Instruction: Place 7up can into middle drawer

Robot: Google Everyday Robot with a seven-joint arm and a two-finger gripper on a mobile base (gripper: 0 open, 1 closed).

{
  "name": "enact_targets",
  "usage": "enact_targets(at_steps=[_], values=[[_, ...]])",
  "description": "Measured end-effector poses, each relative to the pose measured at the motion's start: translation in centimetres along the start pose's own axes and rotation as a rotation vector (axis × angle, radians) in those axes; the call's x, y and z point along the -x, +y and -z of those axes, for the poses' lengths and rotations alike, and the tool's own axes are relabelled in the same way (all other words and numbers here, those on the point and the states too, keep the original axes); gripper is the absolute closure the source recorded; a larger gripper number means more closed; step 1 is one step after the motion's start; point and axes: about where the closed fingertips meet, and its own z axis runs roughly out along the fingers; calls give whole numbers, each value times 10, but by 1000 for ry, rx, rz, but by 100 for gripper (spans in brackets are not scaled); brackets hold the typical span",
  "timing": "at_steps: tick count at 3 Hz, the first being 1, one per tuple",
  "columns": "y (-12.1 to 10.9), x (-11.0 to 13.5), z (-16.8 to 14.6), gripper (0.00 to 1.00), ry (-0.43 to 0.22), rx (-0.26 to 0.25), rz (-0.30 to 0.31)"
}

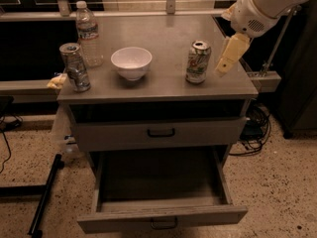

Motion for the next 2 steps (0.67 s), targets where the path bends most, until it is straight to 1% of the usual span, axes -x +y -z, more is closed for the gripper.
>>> enact_targets(at_steps=[2], values=[[-26,26,-47,0,-130,44,-32]])
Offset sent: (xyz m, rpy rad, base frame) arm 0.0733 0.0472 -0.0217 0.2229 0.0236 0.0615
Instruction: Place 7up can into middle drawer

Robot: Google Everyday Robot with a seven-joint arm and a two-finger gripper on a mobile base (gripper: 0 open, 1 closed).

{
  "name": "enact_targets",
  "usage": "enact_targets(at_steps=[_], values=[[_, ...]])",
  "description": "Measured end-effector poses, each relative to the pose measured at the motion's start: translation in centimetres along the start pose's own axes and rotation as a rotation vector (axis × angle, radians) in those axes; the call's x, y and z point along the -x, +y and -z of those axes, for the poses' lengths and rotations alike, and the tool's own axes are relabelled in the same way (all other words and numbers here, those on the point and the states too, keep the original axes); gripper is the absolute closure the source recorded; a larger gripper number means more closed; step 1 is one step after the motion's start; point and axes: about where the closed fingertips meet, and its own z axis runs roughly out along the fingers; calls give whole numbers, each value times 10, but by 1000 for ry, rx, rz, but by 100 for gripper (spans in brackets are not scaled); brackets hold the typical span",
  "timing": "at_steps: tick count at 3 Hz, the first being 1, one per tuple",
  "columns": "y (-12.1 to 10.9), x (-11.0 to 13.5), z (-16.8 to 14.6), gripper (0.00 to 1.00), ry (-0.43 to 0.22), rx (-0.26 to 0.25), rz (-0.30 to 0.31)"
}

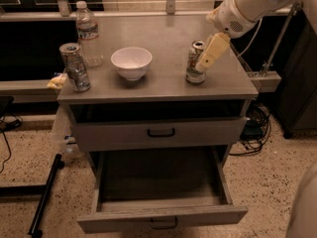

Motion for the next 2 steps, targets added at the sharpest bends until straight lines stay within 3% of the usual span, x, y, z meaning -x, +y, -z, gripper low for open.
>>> enact_targets(at_steps=[2], values=[[-18,6,-40,0,-81,43,-56]])
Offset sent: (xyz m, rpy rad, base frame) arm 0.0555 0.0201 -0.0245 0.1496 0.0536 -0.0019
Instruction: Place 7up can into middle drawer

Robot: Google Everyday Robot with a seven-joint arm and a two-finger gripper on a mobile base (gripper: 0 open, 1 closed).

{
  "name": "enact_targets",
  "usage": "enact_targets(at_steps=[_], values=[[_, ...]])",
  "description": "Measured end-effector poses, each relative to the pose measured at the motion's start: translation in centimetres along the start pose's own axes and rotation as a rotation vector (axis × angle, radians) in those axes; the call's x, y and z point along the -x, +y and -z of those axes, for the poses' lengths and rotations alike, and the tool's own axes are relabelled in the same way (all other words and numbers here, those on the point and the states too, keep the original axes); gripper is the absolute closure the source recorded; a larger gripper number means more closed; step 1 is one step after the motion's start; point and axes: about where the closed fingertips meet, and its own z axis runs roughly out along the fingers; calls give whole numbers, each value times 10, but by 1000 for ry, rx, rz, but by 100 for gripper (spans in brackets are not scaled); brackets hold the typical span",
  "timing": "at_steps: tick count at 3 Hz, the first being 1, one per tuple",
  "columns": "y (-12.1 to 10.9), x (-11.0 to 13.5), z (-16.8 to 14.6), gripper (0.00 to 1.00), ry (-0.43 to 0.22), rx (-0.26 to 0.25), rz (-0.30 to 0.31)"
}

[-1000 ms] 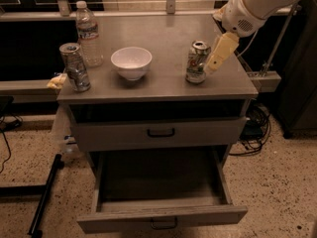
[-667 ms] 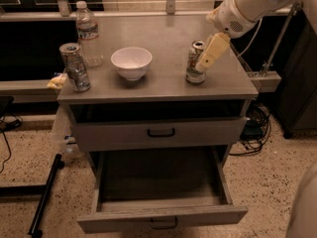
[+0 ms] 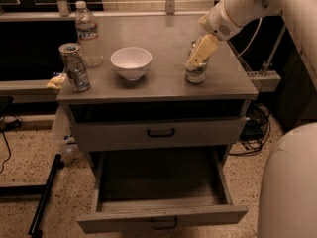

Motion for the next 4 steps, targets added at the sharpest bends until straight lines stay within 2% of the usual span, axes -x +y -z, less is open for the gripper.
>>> enact_targets(at_steps=[2,3,4], values=[[-9,-10,-26,0,-25,28,-38],[-9,-14,-26,0,-25,32,-47],[-4,-29,-27,19,-24,41,-71]])
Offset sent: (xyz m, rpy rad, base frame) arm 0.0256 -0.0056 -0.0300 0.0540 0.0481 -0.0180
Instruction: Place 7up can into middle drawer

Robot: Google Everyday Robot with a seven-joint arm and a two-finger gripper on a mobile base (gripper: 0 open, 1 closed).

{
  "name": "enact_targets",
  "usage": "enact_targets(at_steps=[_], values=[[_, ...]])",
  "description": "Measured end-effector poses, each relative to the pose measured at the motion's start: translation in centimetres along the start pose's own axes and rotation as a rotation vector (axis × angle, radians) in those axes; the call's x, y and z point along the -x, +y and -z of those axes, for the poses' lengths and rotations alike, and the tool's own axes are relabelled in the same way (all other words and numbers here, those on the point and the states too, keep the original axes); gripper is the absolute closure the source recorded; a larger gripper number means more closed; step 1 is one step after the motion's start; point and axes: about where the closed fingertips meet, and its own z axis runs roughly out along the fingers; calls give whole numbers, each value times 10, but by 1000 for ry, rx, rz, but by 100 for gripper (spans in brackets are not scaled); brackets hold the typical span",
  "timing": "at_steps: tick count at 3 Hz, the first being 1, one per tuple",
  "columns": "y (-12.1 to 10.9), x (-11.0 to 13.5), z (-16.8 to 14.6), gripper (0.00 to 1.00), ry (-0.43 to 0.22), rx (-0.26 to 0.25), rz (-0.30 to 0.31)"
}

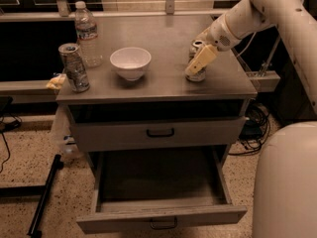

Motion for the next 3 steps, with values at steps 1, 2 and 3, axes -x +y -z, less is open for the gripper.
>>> enact_targets(at_steps=[1,2,3], values=[[14,-11,7,42,-8,10,-6],[35,-20,19,66,-19,16,-8],[69,-26,47,89,-57,12,20]])
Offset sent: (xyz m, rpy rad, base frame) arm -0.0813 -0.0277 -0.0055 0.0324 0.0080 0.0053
